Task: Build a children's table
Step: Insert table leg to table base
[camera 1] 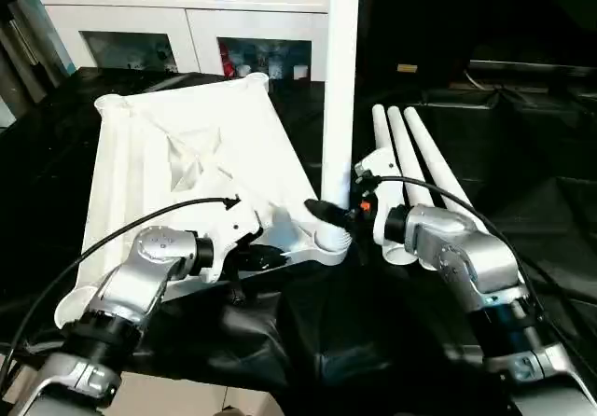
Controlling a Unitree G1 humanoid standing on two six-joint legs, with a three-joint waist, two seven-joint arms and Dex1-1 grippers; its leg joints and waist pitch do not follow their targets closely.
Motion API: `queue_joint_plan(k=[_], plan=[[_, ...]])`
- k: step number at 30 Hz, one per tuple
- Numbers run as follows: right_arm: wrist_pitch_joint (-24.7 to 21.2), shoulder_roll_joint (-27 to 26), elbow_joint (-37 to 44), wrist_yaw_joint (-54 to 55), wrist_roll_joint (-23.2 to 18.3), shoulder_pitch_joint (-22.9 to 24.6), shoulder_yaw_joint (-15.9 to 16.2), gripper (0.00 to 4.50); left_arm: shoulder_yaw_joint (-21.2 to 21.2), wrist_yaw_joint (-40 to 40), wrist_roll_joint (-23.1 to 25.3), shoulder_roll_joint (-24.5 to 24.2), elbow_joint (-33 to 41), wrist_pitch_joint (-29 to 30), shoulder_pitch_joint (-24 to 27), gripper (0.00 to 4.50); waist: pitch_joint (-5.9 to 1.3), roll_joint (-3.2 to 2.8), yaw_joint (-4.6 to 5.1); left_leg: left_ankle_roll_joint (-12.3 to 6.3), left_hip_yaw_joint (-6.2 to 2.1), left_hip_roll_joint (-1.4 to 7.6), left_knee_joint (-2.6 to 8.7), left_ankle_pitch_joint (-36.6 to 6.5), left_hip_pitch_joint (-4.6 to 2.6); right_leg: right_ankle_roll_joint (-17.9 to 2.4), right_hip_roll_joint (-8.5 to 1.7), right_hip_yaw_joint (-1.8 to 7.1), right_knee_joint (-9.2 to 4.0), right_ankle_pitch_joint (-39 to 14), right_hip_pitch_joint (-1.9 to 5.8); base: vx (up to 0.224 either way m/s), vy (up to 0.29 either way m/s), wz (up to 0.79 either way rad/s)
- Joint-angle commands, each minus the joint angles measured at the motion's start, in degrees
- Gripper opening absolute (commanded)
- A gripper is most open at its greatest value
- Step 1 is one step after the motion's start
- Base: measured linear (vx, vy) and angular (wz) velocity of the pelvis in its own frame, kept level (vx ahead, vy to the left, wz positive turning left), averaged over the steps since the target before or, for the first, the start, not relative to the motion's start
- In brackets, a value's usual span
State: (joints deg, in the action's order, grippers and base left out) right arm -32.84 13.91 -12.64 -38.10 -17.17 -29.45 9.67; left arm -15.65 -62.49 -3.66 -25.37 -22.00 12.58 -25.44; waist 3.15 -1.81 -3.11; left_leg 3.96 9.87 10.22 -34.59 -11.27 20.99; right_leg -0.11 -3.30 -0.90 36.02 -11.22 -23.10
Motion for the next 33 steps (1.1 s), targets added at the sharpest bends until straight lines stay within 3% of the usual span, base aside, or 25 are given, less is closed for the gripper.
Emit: queue_joint_plan(k=[1,9,14,17,18,19,21,29,30,33], plan=[[1.67,-0.46,-1.22,-0.67,0.59,-1.50,0.72,1.91,-1.60,-0.23,1.92,-0.61,-3.34,1.32,0.73,0.00,-3.93,0.31,-0.14,-0.26,-0.50,1.89,3.82,-7.16,-0.28,-12.81,-3.70,1.97,-4.11,-6.73,2.90,0.000,0.000,0.00],[3.51,-1.68,-5.46,-1.29,1.48,-2.04,0.81,1.91,-1.59,-0.62,1.90,-0.12,-5.81,-0.33,-0.19,0.00,-3.86,0.03,-0.10,0.36,-0.58,1.96,3.94,-9.14,-0.47,-12.70,-3.80,1.98,-4.34,-9.48,2.78,0.000,0.000,0.00],[5.47,-2.34,-6.58,-1.18,-0.01,-0.33,-1.32,1.91,-1.14,-0.23,1.72,0.37,-7.48,-1.31,-0.77,0.00,-3.71,0.09,-0.06,0.66,-0.60,2.02,4.12,-10.78,-0.53,-12.43,-3.86,1.99,-4.61,-11.33,2.73,0.000,0.000,0.00],[7.29,-3.22,-7.91,-0.97,-2.38,1.89,-4.34,1.91,-0.39,0.93,1.56,0.81,-7.97,-1.81,-0.93,0.00,-3.68,0.14,-0.13,0.61,-0.65,2.07,4.23,-11.67,-0.55,-11.99,-3.94,2.04,-4.84,-13.15,2.64,0.000,0.000,0.00],[8.08,-3.52,-8.49,-1.16,-2.68,2.52,-5.12,1.91,-0.16,1.50,1.60,0.99,-8.01,-1.92,-1.10,0.00,-3.70,-0.41,-0.25,0.71,-0.74,2.04,4.26,-12.01,-0.62,-11.98,-3.94,2.00,-4.79,-13.45,2.56,0.000,0.000,0.00],[8.28,-3.60,-8.64,-1.22,-2.74,2.69,-5.32,1.91,-0.11,1.64,1.61,1.04,-8.01,-1.96,-1.15,0.00,-3.64,-0.06,-0.12,0.71,-0.67,2.08,4.29,-12.79,-0.59,-11.82,-3.94,2.03,-5.02,-14.21,2.53,0.000,0.000,0.00],[10.65,-4.21,-10.16,-1.70,-3.00,4.33,-6.50,1.91,0.29,2.50,1.48,1.45,-7.42,-1.46,-1.61,0.00,-3.72,-0.40,-0.21,0.75,-0.77,2.12,4.34,-12.81,-0.61,-11.88,-3.99,2.00,-4.95,-14.38,2.52,0.000,0.000,0.00],[18.33,-7.06,-16.01,0.20,-3.87,8.29,-10.68,1.91,1.03,3.88,0.57,1.89,-0.85,3.87,-2.57,0.00,-3.67,-0.71,-0.09,0.70,-0.96,2.30,4.71,-15.16,-0.64,-12.34,-4.02,1.86,-5.15,-15.64,2.31,0.000,0.000,0.00],[19.23,-7.28,-16.56,0.28,-3.82,8.64,-10.87,1.91,1.16,4.02,0.47,1.85,-0.19,4.47,-2.76,0.00,-3.66,-1.29,-0.18,0.82,-1.05,2.28,4.74,-15.43,-0.65,-12.39,-4.04,1.82,-5.12,-15.63,2.30,0.000,0.000,0.00],[23.37,-7.94,-18.27,0.57,-3.11,10.21,-11.10,1.91,1.49,4.52,0.50,1.66,1.25,5.82,-3.44,0.00,-3.79,-0.94,-0.01,0.56,-1.00,2.17,4.70,-14.98,-0.43,-12.92,-3.99,1.81,-5.09,-13.41,2.53,0.000,0.000,0.00]])
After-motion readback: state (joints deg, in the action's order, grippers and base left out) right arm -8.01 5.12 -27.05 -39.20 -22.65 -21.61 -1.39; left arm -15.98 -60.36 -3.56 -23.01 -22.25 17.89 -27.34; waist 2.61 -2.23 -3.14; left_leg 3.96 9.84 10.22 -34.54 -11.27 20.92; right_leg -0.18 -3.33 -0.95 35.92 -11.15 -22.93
